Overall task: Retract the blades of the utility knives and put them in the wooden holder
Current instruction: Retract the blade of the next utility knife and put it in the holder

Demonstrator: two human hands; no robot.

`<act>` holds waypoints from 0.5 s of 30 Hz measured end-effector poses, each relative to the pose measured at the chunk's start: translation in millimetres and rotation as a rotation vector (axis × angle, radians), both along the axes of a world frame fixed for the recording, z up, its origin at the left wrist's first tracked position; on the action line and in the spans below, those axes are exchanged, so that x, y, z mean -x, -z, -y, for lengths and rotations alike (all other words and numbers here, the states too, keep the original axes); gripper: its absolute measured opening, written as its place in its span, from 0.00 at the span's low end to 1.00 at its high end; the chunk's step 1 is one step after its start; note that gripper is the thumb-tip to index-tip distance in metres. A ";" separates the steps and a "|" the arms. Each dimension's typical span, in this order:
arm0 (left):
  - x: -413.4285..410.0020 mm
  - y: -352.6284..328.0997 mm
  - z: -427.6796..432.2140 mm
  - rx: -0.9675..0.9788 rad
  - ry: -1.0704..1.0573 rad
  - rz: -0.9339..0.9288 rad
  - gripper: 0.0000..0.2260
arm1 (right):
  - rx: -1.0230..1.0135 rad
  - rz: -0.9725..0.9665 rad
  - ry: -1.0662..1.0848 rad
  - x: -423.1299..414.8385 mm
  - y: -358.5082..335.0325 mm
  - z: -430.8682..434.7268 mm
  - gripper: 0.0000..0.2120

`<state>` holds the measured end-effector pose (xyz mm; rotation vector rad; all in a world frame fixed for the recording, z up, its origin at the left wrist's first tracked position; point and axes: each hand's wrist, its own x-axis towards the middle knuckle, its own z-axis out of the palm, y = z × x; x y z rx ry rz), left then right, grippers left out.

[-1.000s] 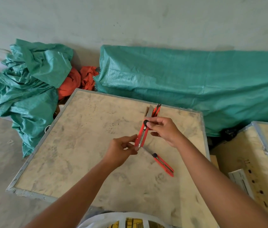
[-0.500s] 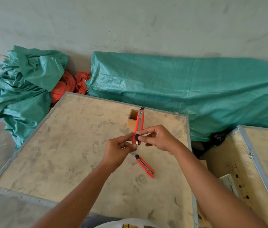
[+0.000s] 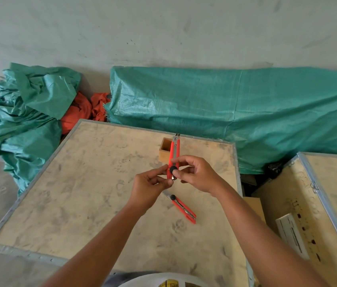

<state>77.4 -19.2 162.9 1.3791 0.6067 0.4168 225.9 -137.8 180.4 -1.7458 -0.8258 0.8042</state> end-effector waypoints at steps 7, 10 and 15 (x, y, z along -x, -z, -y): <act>-3.0 -4.2 -6.1 0.006 0.024 0.037 0.22 | 0.005 0.129 0.112 1.3 -0.8 -7.1 0.11; -3.7 -1.9 -8.4 0.005 0.027 0.034 0.22 | -0.004 0.098 0.097 0.7 1.3 -8.6 0.11; -2.7 -3.9 -11.1 -0.003 0.034 0.038 0.22 | -0.031 0.076 0.026 -2.5 -2.0 -7.3 0.11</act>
